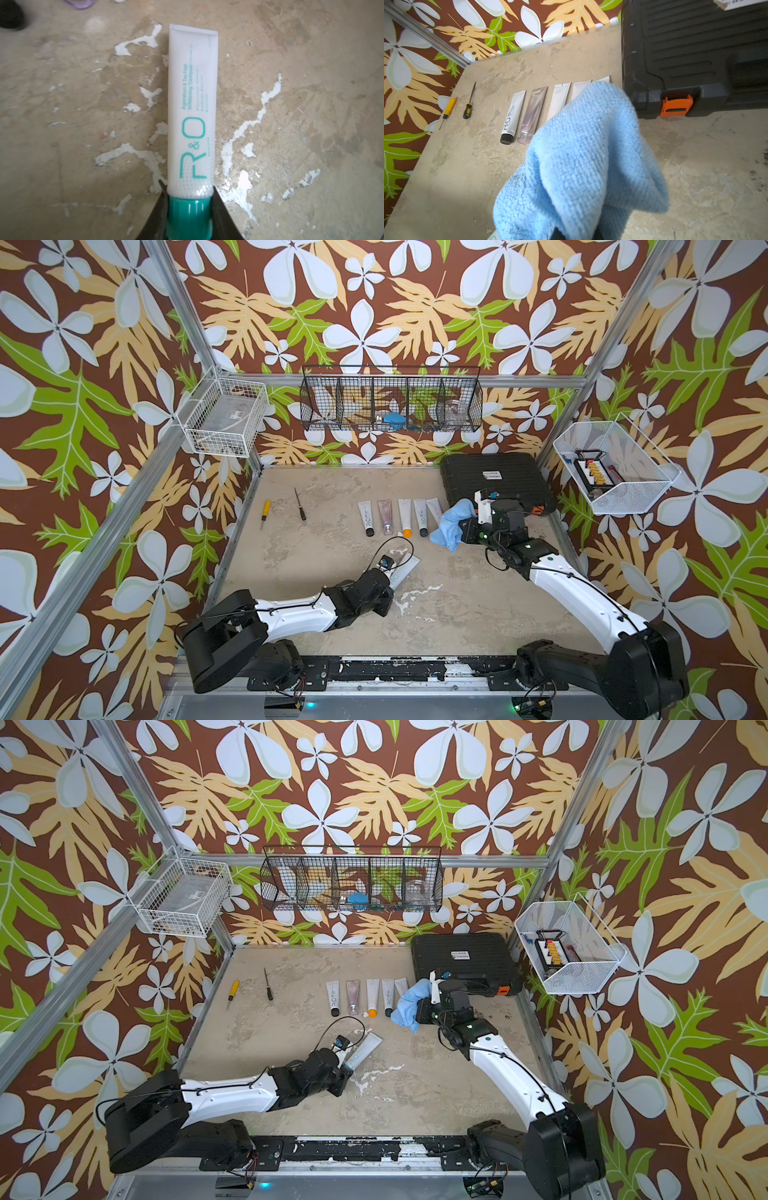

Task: Wipe the surface of the toothpaste tube
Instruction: Pick up the toothpaste from the center of the board, then place the toothpaste at the center of the board.

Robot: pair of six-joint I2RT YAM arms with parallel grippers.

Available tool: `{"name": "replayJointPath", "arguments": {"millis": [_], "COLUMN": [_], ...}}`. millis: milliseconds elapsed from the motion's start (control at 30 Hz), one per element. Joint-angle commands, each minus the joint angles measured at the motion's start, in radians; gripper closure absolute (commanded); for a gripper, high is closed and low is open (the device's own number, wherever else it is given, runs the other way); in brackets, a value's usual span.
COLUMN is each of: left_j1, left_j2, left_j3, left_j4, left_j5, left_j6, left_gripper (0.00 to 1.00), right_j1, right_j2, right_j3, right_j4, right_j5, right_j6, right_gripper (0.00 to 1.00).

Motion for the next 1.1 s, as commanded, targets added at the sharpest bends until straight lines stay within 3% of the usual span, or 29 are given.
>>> {"name": "replayJointPath", "arguments": {"millis": [0,233,400,700,1067], "left_j1": [0.033,0.170,0.270,0.374,0.463], "left_j2": [-0.058,-0.168,-0.166,0.056,0.322], "left_j3": [-0.020,-0.020,0.021,0.213,0.382], "left_j4": [-0.044,-0.071,-0.046,-0.016,-0.017], "left_j5": [-0.112,-0.220,-0.246,-0.282,-0.200], "left_j6": [-0.088,-0.125,-0.152,-0.213,-0.226], "left_gripper": [1.00,1.00,1.00,1.00,1.00], "right_j1": [0.000,0.000,0.000,-0.001,0.000], "right_j2": [-0.051,-0.132,-0.164,-0.177,-0.219], "right_j3": [-0.003,-0.018,-0.049,-0.090,-0.095], "right_j4": [-0.030,-0.064,-0.061,-0.054,-0.082], "right_j5": [0.007,-0.002,-0.017,-0.055,-0.062], "right_j6": [0.003,0.001,0.009,0.030,0.008], "right_gripper": [1.00,1.00,1.00,1.00,1.00]}}
